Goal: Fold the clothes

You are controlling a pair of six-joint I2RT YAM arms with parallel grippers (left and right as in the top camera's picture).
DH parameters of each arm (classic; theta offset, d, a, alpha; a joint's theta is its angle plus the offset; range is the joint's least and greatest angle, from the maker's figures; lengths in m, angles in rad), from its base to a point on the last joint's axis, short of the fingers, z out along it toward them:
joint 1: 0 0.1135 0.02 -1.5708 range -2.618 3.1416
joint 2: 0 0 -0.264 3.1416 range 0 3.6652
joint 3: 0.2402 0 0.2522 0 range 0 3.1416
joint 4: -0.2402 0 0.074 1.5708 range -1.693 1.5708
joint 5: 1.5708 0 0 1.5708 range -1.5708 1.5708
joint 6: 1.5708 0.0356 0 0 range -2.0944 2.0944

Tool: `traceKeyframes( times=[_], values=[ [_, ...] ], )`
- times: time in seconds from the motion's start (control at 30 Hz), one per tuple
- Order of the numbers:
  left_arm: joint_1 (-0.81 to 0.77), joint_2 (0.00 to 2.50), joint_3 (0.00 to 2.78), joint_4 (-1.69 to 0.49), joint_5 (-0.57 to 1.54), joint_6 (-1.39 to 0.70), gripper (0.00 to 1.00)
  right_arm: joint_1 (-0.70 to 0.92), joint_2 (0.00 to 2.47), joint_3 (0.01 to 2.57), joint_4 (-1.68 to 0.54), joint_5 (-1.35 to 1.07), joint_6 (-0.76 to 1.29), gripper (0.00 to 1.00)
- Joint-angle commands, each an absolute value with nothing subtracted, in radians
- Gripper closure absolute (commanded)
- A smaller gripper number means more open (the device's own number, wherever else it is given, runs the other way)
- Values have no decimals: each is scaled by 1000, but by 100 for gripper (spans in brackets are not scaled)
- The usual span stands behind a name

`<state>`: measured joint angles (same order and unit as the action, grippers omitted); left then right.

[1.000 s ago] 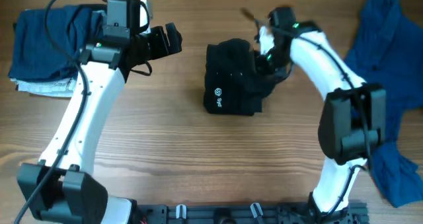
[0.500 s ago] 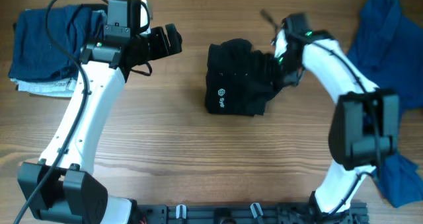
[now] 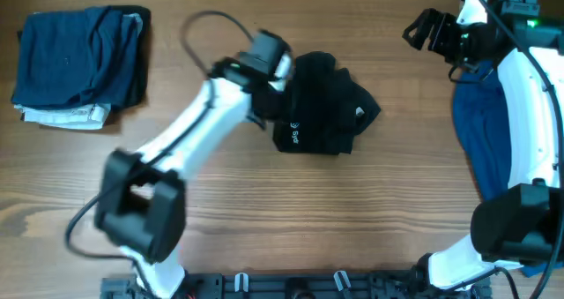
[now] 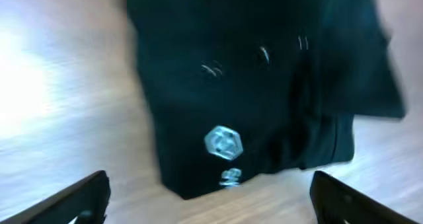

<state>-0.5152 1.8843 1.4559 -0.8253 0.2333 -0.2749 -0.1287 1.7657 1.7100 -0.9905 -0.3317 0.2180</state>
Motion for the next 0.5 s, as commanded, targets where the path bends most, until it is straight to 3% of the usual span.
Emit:
traceKeyframes(
  times=[0.0,0.13,0.33,0.47],
  values=[
    [-617,1947,1451,-791,321,-238,5,-126,1777,1709,-1007,-322,183,1],
    [-690,1951,1451,-707,289,-239,1,-126,1777,1709,-1015,-323,183,1],
    [-706,1986,1451,-749,30,-229,1,-126,1777,1709,-1011,-322,183,0],
    [-702,2048,1451,-738,-6,-186,2,-126,1777,1709,-1015,-323,183,1]
  ],
)
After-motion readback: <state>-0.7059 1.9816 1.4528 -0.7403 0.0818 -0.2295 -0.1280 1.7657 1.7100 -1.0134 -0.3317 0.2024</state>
